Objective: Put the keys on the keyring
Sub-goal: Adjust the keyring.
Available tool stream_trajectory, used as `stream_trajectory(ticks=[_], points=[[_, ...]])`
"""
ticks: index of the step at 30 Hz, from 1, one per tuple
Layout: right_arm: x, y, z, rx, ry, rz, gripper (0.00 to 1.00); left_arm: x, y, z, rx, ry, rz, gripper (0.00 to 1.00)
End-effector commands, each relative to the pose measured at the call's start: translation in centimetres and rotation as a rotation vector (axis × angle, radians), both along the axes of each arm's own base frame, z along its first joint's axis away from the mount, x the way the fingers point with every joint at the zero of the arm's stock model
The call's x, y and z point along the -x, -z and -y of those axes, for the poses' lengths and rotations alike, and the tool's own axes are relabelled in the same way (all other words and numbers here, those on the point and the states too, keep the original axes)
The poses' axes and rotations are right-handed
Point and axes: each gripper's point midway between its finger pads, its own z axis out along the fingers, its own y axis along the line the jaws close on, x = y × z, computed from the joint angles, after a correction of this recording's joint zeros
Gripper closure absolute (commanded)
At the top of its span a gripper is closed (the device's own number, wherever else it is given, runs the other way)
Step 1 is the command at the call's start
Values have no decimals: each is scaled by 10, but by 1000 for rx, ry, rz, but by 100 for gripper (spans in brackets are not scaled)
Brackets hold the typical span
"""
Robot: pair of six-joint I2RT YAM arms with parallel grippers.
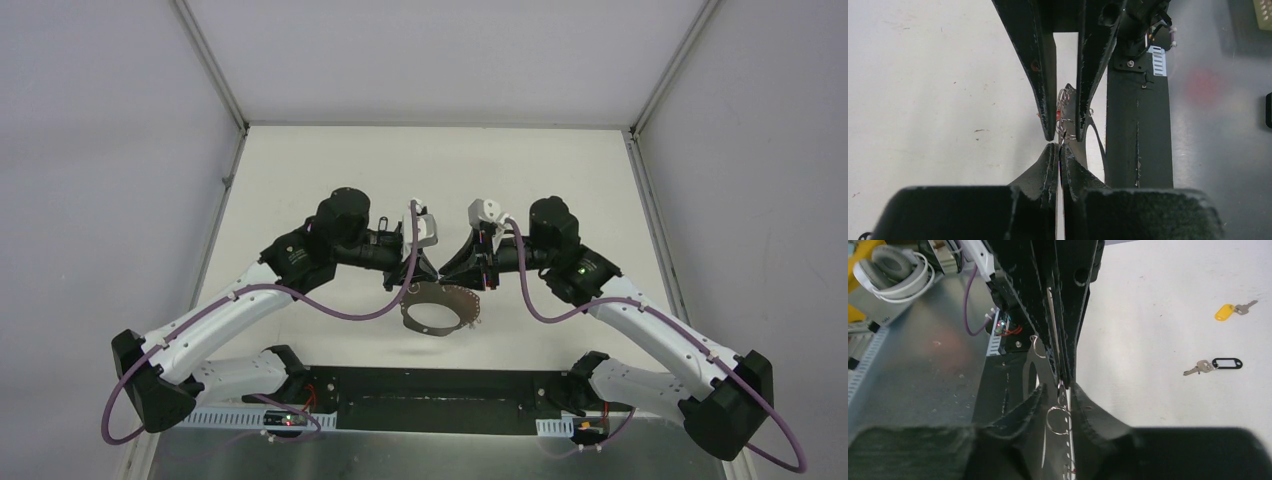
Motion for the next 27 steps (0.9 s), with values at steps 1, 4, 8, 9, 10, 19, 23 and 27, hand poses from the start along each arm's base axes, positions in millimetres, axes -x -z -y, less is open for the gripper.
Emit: stream_trajectory(ticks=[1, 4, 8, 9, 10, 19, 23, 27], points=[[-6, -33, -1, -51, 23, 80, 65, -1, -20, 2, 50, -38, 17, 100], [-8, -31, 4, -38, 55, 100, 43, -3, -22, -2, 63, -92, -6, 100], [-11, -27, 8, -30, 90, 137, 25, -6, -25, -6, 100, -181, -60, 100], [-11, -25, 9, -26, 88, 143, 23, -9, -25, -7, 111, -211, -76, 100], [-11, -23, 9, -21, 88, 144, 22, -11, -26, -8, 118, -239, -93, 100], [-15, -8, 5, 32, 103, 197, 19, -16, -37, -10, 183, -340, -197, 100], [-18, 0, 1, 72, 115, 239, 21, -16, -37, -11, 184, -348, -198, 100], [-19, 7, 0, 110, 124, 276, 28, -16, -38, -11, 189, -354, -202, 100]])
